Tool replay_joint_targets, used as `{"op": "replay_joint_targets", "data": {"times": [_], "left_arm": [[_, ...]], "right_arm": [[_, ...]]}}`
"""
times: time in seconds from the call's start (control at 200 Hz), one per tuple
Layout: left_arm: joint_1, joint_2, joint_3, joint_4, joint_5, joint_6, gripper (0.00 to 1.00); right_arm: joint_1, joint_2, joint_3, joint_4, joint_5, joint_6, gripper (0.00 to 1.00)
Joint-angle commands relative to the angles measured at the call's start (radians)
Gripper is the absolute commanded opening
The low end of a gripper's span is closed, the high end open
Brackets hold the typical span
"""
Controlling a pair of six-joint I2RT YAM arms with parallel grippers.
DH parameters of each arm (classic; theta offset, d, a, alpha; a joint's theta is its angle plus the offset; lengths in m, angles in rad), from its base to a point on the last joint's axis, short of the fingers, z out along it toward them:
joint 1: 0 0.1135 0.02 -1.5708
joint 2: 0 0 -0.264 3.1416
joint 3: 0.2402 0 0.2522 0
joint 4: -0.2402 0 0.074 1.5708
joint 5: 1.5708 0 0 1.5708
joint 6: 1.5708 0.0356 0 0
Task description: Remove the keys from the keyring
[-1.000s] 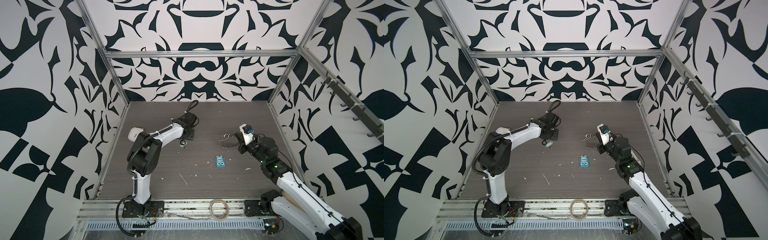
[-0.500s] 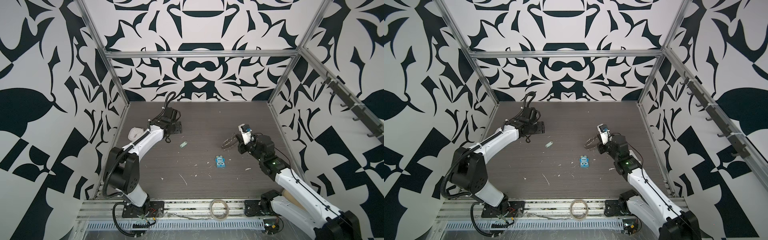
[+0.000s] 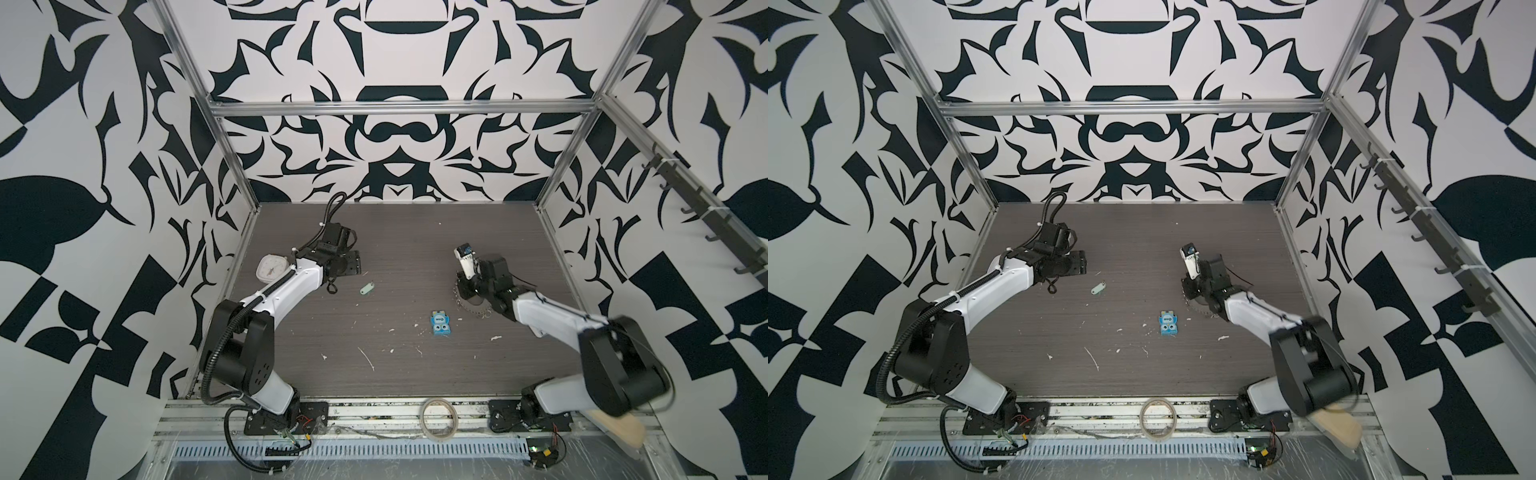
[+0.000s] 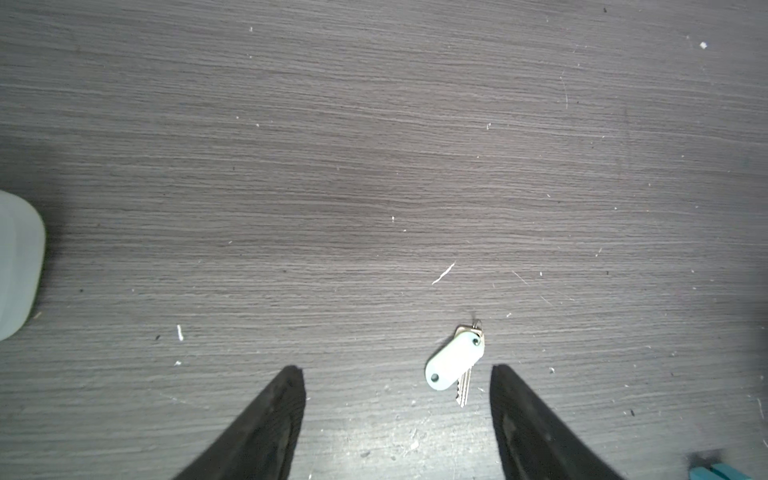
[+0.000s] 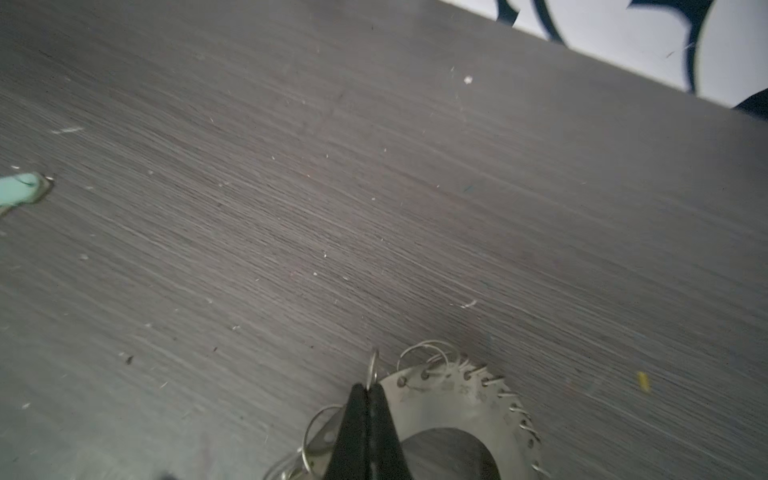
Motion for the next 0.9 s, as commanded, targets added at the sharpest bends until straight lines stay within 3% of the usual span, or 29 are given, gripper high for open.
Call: {"op": "replay_joint_targets", "data": {"times": [0.0,0.07,0.13,0.21,0.23,0.295,0.33,0.47,0.595,0.755,0.895], "left_arm": [[0.010,-0.043,-0.027,0.017,0.009,-0.011,0.79],[0.020,-0.060,-0.044,0.025,0.010,-0.011,0.84],[0.036,-0.077,-0.065,0.033,0.013,-0.012,0.97],[0.066,-0.105,-0.089,0.049,0.032,-0.015,0.99],[0.074,-0.115,-0.095,0.052,0.036,-0.011,0.99],[0.097,-0.143,-0.102,0.054,0.030,0.003,0.99],[0.110,-0.162,-0.105,0.056,0.022,0.012,0.99],[0.180,-0.265,-0.159,0.160,-0.001,0.038,0.99],[0.268,-0.407,-0.311,0.436,-0.009,0.047,0.99],[0.296,-0.527,-0.529,0.780,-0.023,0.226,0.99],[0.298,-0.556,-0.604,0.818,-0.064,0.310,0.99]], "right_arm": [[-0.007,0.115,0.179,0.024,-0.002,0.001,0.00],[-0.016,0.198,0.300,-0.089,-0.027,0.005,0.00],[-0.021,0.248,0.376,-0.167,-0.044,0.015,0.01],[-0.024,0.262,0.400,-0.193,-0.056,0.034,0.37],[-0.024,0.259,0.399,-0.192,-0.057,0.035,0.56],[-0.026,0.239,0.395,-0.197,-0.045,0.033,0.88],[-0.026,0.225,0.399,-0.213,-0.040,0.025,0.97],[-0.034,0.081,0.379,-0.271,0.009,0.027,0.99],[-0.095,-0.126,0.251,-0.229,0.116,0.086,0.99],[-0.196,-0.317,-0.017,-0.078,0.244,0.144,0.99],[-0.203,-0.386,-0.261,0.174,0.374,0.159,0.99]]}}
